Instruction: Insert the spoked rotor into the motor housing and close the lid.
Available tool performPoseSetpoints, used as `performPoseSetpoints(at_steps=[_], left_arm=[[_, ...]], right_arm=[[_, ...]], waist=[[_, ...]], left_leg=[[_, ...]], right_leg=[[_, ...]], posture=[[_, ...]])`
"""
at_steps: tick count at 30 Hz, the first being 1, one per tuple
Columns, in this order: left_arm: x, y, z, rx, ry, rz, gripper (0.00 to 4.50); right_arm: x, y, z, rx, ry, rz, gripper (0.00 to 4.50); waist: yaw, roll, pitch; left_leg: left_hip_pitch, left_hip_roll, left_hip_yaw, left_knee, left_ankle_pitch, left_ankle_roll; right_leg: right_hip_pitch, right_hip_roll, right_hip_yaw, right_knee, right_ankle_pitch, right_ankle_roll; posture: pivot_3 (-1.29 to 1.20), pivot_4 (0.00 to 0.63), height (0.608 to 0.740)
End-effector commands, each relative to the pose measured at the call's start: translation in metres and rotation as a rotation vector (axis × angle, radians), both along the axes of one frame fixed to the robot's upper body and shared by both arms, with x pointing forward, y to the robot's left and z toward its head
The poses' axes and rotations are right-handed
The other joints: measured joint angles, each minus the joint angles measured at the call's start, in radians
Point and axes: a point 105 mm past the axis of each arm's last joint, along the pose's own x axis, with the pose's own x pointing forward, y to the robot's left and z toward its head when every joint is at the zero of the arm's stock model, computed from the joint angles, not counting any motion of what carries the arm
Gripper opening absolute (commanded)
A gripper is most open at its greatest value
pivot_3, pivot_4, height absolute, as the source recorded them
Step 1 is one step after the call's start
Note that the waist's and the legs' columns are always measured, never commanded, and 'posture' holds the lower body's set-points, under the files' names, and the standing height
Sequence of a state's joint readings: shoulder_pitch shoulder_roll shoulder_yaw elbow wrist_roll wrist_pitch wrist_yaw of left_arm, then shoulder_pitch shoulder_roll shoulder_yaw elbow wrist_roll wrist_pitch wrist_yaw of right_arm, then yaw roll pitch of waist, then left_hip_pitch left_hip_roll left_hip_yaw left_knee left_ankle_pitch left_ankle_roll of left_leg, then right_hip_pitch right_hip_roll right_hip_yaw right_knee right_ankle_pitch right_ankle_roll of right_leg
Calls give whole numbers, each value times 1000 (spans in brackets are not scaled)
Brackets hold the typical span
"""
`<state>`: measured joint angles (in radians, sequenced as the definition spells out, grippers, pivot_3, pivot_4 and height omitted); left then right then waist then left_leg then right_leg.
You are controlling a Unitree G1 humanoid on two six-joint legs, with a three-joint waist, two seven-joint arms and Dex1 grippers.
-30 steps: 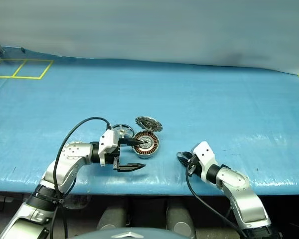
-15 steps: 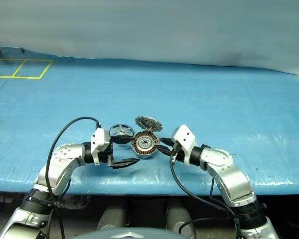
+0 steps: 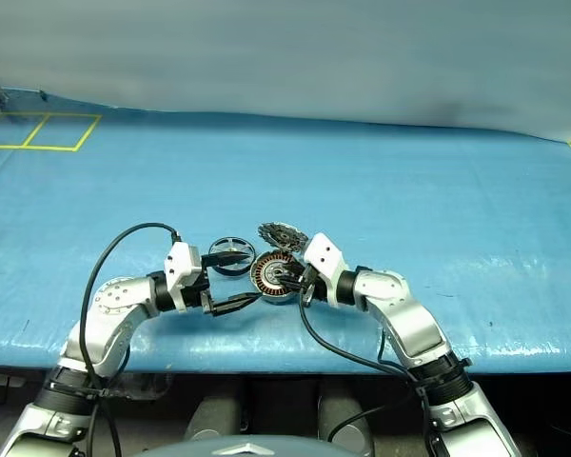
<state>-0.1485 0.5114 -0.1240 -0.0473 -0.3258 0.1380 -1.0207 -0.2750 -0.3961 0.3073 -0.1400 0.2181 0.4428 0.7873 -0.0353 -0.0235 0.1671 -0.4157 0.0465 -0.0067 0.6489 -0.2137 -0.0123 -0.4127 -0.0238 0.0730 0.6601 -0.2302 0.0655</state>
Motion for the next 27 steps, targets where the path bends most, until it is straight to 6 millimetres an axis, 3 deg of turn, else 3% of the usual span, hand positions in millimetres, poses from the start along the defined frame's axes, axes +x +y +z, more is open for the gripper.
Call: performPoseSetpoints(at_steps=[1,27], left_arm=[[1,0,16,-17,-71,3,4500],[4,2,15,7,-79,25,4500]], right_arm=[[4,4,10,13,-47,20,822],[8,6,1,-22,-29,22,822]], waist=[[0,0,0],[0,0,0]], left_leg=[[0,0,0,0,0,0],[0,0,0,0,0,0]], right_leg=[[0,0,0,0,0,0],[0,0,0,0,0,0]], posture=[[0,150,740],[0,150,740]])
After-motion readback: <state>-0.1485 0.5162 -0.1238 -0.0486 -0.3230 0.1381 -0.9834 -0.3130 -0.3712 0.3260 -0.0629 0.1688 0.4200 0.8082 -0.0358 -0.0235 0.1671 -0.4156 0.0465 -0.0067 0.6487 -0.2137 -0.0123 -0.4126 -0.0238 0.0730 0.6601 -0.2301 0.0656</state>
